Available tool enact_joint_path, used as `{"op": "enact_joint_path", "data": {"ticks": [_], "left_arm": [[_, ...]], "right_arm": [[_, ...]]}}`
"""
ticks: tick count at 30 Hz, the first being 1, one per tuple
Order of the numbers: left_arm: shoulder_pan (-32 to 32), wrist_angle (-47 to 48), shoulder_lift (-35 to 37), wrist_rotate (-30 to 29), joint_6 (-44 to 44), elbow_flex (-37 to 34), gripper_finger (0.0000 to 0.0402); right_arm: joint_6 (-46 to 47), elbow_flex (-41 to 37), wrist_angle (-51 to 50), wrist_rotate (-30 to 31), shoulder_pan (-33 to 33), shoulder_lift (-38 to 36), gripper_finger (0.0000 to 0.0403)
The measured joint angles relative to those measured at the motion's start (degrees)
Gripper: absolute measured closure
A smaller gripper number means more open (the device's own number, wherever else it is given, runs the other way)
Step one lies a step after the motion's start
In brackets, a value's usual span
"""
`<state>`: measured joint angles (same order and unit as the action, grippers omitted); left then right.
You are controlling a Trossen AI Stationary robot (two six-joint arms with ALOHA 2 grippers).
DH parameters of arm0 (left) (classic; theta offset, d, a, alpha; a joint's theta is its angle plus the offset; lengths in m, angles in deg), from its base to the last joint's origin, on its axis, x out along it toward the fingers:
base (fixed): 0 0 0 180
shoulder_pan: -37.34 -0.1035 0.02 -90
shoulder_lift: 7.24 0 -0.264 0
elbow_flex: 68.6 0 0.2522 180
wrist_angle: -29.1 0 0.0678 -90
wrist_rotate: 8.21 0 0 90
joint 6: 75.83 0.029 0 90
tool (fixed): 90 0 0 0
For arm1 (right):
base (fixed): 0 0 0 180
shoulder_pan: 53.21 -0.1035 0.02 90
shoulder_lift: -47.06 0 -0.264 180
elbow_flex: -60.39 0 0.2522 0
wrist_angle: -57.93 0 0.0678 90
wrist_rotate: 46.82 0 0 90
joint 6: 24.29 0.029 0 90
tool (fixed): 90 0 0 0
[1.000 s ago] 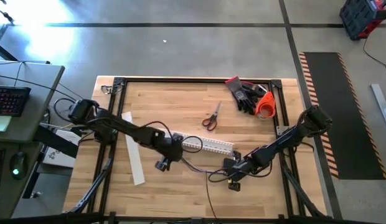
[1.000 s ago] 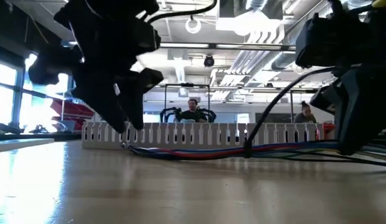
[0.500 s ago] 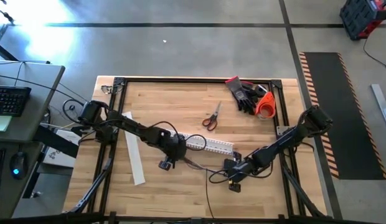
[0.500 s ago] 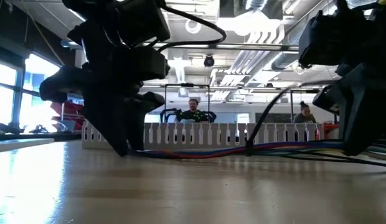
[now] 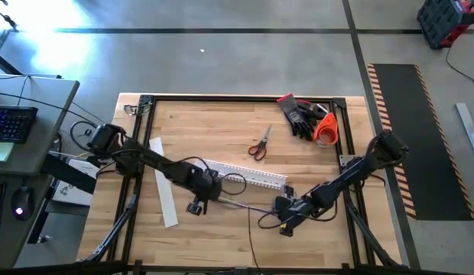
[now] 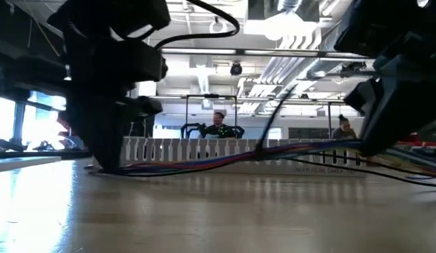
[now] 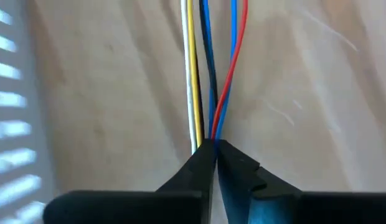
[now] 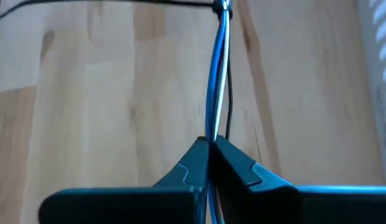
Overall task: Ziptie cables
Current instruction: Put the zip tied cables into the white cable duct
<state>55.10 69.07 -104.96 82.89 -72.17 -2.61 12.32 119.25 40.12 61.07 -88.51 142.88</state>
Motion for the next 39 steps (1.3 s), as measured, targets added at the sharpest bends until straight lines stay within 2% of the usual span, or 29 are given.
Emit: {"op": "enact_joint_path", "data": {"ticks": [4, 9, 14, 17, 25, 34, 39], "left_arm": [[2.6, 2.2, 0.1, -1.0, -3.1, 0.0, 0.0401], [5.1, 3.2, 0.1, -4.2, -5.5, 0.0, 0.0401], [5.8, 3.8, 0.3, -4.2, -6.0, 0.2, 0.0401], [6.3, 6.7, 1.5, -4.0, -6.6, 0.5, 0.0401], [7.9, 7.3, 10.6, -4.9, -6.6, 2.6, 0.0401], [8.3, 6.0, 24.9, -12.2, -4.5, 3.1, 0.0401], [8.1, 5.1, 26.7, -11.5, -6.3, 1.5, 0.0399]], "right_arm": [[-2.6, 0.0, 3.9, 5.3, -1.1, 2.1, 0.0370], [-4.8, 0.0, 5.9, 5.7, -0.7, 2.8, 0.0291], [-8.0, 0.0, 5.5, 3.9, 1.1, 3.8, 0.0204], [-8.5, 0.0, 5.5, 0.1, 2.4, 5.9, 0.0174], [-8.2, 0.2, 6.0, 2.8, 2.5, 8.2, 0.0177], [-8.1, 0.2, 5.5, 3.0, 2.6, 8.3, 0.0209], [-8.1, 0.1, 5.5, 3.1, 2.6, 8.4, 0.0222]]}}
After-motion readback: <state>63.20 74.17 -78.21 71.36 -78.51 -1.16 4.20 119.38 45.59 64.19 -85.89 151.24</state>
